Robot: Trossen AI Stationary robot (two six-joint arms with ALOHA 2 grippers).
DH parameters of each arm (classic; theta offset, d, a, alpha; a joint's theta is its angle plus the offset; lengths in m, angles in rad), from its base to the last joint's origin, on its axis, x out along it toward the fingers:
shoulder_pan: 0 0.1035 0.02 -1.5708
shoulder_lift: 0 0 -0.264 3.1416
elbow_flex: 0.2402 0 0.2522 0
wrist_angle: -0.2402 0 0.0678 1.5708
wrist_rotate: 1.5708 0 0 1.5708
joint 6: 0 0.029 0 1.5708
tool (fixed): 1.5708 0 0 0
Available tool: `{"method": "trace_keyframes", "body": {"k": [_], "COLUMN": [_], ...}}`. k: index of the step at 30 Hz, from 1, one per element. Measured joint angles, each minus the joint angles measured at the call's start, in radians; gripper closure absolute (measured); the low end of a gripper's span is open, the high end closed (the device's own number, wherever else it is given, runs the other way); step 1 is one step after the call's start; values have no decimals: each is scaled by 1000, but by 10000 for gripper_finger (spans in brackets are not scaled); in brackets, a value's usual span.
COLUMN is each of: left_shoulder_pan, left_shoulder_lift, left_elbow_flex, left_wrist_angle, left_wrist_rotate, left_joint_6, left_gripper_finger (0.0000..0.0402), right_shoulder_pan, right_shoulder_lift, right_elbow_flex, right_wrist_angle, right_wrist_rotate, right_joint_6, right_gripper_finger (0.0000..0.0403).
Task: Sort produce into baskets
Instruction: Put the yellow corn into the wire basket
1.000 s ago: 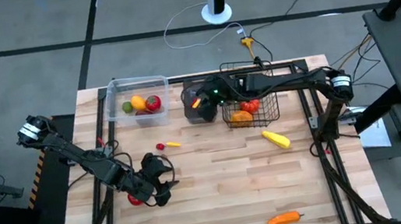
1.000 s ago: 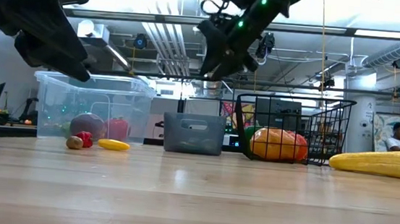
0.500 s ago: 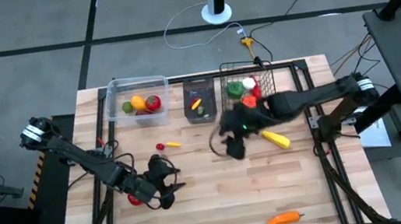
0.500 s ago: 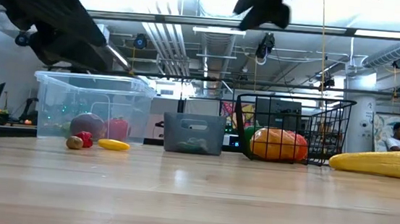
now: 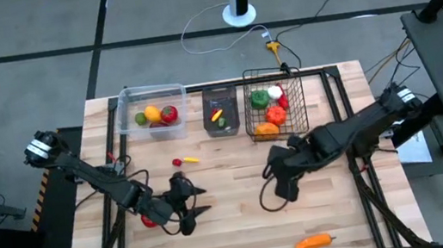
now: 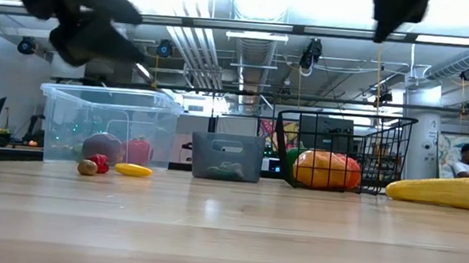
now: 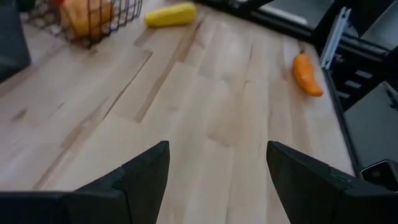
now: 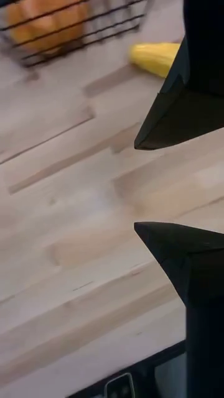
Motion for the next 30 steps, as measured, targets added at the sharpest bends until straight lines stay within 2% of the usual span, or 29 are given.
{"method": "trace_keyframes", "body": {"k": [6, 13, 21, 30], "left_shoulder_pan": [-2, -3, -11, -13], "left_shoulder_lift": [0, 0, 0, 0], "left_elbow_flex": [85, 202, 286, 294], "left_wrist_angle": [-33, -232, -417, -444], "left_wrist_rotate": [0, -2, -6, -18], "left_joint_6": [117, 156, 156, 183], "left_gripper_finger": [151, 151, 151, 151], "right_shoulder_pan": [44, 65, 60, 31], "right_shoulder_lift": [0, 0, 0, 0], "right_elbow_flex": [-5, -43, -181, -369], "right_wrist_angle": [-153, -296, -301, -266], "right_wrist_rotate": [0, 1, -18, -11], "right_joint_6": [145, 256, 310, 373], "right_gripper_finger": [206, 163, 134, 147]}}
